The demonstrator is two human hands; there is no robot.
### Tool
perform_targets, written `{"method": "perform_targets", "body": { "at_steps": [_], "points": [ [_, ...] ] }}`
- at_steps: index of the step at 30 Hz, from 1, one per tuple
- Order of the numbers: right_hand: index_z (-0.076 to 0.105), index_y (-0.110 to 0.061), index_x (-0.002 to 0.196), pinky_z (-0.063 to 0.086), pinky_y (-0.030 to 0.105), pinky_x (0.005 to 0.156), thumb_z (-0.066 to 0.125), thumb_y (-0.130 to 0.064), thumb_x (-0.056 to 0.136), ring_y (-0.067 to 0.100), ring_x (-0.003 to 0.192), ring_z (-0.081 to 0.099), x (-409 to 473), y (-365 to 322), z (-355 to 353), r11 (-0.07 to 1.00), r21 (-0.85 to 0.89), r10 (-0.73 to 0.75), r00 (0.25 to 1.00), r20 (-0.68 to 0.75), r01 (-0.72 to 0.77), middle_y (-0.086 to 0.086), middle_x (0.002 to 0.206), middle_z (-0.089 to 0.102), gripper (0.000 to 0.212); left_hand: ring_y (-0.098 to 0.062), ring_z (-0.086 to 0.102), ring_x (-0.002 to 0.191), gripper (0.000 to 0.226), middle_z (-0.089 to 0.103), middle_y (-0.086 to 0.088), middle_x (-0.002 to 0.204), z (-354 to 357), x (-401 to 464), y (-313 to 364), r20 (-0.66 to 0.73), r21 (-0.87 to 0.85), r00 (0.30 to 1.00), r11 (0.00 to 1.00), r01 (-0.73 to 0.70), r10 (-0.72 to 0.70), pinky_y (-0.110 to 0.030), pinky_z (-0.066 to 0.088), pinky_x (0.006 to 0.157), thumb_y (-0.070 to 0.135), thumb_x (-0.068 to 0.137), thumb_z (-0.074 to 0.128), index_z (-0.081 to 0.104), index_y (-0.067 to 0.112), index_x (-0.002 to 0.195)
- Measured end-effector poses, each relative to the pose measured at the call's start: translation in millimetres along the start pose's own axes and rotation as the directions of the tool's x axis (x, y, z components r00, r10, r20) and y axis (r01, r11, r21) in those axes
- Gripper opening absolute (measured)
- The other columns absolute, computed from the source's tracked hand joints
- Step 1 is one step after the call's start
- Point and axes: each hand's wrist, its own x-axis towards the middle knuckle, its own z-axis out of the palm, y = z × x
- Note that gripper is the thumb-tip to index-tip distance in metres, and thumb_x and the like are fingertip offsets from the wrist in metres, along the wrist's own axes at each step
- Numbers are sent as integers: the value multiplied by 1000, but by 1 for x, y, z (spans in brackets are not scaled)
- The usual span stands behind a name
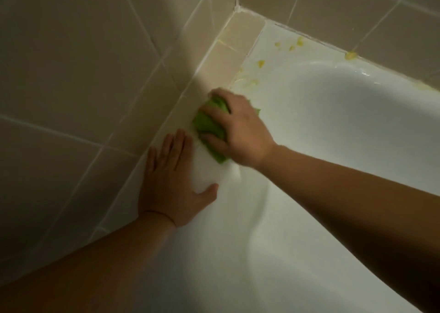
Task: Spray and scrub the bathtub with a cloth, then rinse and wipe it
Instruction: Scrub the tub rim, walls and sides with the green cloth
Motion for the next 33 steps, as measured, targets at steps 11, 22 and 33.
{"method": "perform_targets", "body": {
  "at_steps": [11,22,33],
  "points": [
    [64,-19,136,40,58,113,68,-36,96,45,137,44,39,69,-43,934,-350,20,987,-161,-76,19,152,47,43,-32,24,155,114,27,-13,168,-4,24,10,8,40,1000,999,-28,28,-59,18,122,70,67,56,32,7,159],
    [58,-32,143,36,54,113,60,-52,94,38,134,44,59,109,-59,932,-113,321,929,-184,-344,13,156,40,52,-32,25,155,114,28,-12,168,-8,59,21,24,39,995,995,-94,93,-60,19,122,68,66,57,32,7,160],
    [52,-32,148,33,51,118,61,-58,93,36,139,41,57,110,-57,920,-81,368,917,-153,-383,10,160,36,62,-29,21,157,112,24,-9,170,-5,87,30,19,13,985,985,-171,171,-59,15,124,66,69,56,27,10,162]
  ]
}}
